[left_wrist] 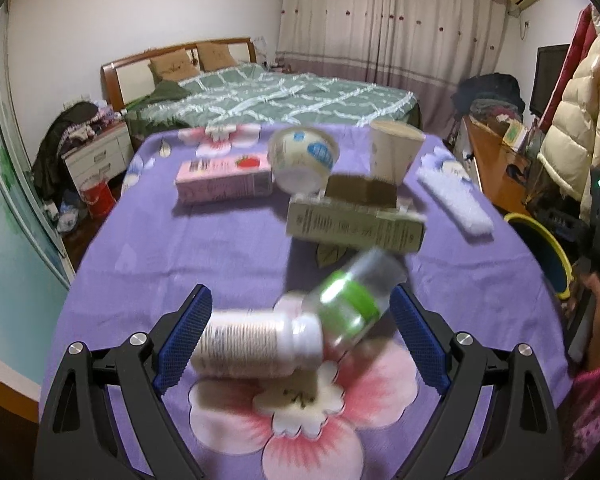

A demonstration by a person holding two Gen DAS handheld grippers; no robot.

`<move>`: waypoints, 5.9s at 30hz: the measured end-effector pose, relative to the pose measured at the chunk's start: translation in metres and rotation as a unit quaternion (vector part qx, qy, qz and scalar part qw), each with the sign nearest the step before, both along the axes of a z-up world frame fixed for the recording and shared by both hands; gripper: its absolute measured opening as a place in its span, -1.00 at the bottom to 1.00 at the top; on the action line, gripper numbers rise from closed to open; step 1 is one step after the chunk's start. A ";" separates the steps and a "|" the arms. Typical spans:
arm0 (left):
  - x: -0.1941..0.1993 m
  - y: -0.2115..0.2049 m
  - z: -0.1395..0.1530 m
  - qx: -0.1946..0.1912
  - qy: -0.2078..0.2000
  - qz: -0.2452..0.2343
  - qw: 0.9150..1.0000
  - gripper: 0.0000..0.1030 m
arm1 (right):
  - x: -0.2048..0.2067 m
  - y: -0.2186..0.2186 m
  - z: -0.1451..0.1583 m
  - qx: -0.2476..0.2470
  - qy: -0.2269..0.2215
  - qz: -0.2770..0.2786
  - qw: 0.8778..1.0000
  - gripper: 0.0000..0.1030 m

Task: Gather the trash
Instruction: 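Grasp the white pill bottle with the left tool and lift it, then carry the pill bottle over the bin and drop it with the left tool, then reach the right tool to the white foam net and grasp it, then carry the foam net over the bin and open the right tool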

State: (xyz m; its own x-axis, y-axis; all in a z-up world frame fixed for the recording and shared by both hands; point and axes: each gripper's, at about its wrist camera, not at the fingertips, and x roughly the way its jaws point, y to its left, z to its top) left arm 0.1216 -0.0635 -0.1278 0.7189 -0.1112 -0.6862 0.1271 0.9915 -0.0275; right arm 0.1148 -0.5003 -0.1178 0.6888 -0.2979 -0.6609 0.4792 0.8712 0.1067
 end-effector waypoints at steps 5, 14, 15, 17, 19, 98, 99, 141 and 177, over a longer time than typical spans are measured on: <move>-0.003 0.011 -0.018 0.021 0.014 0.013 1.000 0.76 | 0.000 -0.003 -0.002 0.006 0.007 -0.005 1.000 0.07; 0.008 0.025 -0.036 0.010 0.039 0.016 0.999 0.76 | 0.003 0.002 -0.001 -0.008 0.014 -0.003 1.000 0.07; 0.009 0.025 -0.039 0.008 0.043 0.017 0.999 0.76 | 0.003 0.002 -0.001 -0.007 0.014 -0.003 1.000 0.07; 0.012 0.023 -0.043 0.009 0.050 0.012 0.999 0.76 | 0.004 0.001 -0.002 -0.006 0.017 -0.002 1.000 0.07; 0.014 0.022 -0.047 0.010 0.054 0.010 0.998 0.76 | 0.005 0.002 -0.002 -0.007 0.018 -0.001 1.000 0.07; 0.063 -0.168 0.077 -0.057 -0.073 -0.136 0.986 0.91 | -0.091 -0.021 0.013 0.028 -0.011 0.061 0.998 0.28; 0.061 -0.153 0.079 -0.057 -0.078 -0.123 0.988 0.91 | -0.085 -0.014 0.014 0.027 -0.009 0.071 0.997 0.28; 0.072 0.006 0.043 -0.072 -0.060 0.022 0.995 0.91 | 0.096 0.119 -0.009 0.032 0.066 0.247 0.966 -0.73; 0.060 -0.042 0.041 -0.053 -0.052 -0.026 0.997 0.91 | -0.011 -0.049 -0.011 0.058 0.026 0.042 0.997 -0.69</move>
State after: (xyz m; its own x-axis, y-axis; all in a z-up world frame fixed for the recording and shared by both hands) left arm 0.1813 -0.1054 -0.0864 0.7763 -0.2182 -0.5914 0.1860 0.9757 -0.1159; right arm 0.1043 -0.5490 -0.1289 0.6713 -0.1600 -0.7237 0.4131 0.8915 0.1861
